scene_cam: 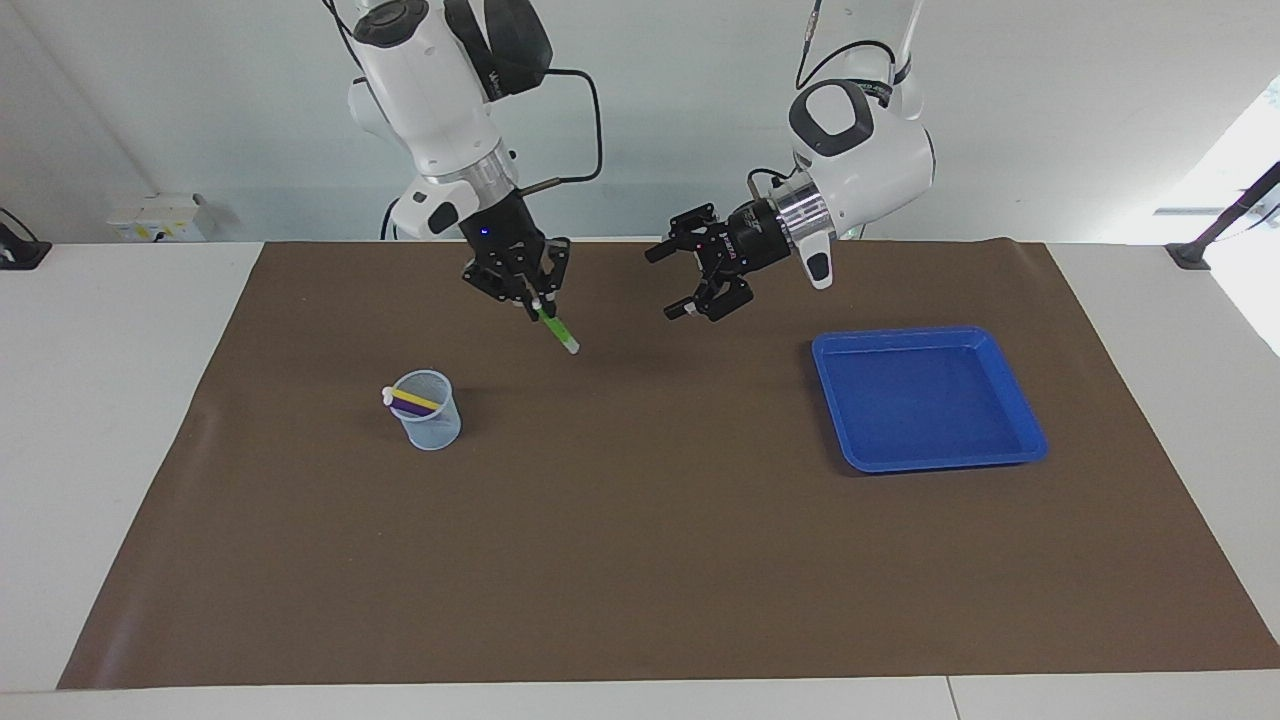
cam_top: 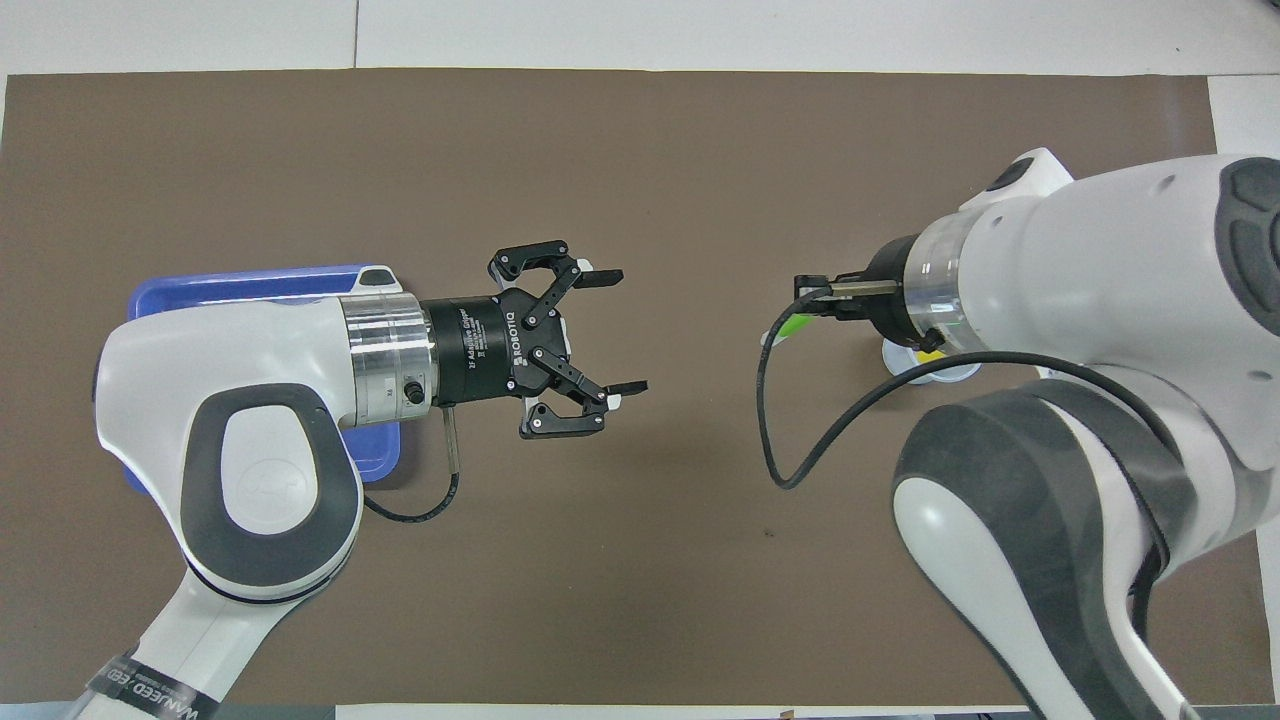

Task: Transfer and insert pens with both arms
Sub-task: 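Insert the green pen into the cup while the left gripper withdraws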

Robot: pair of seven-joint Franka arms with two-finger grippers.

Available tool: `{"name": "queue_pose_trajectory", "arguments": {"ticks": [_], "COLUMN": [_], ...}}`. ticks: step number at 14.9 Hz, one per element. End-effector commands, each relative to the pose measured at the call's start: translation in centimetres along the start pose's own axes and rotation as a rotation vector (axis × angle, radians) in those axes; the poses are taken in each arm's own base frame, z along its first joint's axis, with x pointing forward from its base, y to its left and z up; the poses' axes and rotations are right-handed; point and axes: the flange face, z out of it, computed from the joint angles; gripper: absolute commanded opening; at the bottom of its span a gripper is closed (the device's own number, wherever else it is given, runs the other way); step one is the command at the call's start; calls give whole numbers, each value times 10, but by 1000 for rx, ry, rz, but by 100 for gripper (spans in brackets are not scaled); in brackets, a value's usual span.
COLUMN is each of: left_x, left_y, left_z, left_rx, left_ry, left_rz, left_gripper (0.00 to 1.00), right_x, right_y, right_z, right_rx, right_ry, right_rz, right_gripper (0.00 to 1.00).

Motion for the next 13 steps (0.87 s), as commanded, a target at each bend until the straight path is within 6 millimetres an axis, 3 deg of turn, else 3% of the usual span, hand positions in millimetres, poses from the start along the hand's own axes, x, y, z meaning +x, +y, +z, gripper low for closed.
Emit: {"name": "queue_pose_trajectory", "arguments": {"ticks": [1,4,7,10,13], "left_x": [-4,4,24,30,36], "left_y": [1,11,36,51,63], "left_z": [-14,-24,-58,-90,-108], "left_rx": [-16,19,97,268,434], "left_ry": [152,437,567,597,722], "left_rz": [135,380,482,719,866], "left_gripper": [100,100,100,100,100], "right_x": [-10,-9,-21,-27,-26], "right_y": [55,104,142,155,163], "right_z": [-1,0,11,31,51], "right_rx": [-103,-195,-213,-214,-215], "right_ry": [9,-2,4,13,37], "right_rz": [-116,-199,-246,-247,-244], "right_gripper": [0,0,0,0,0]}}
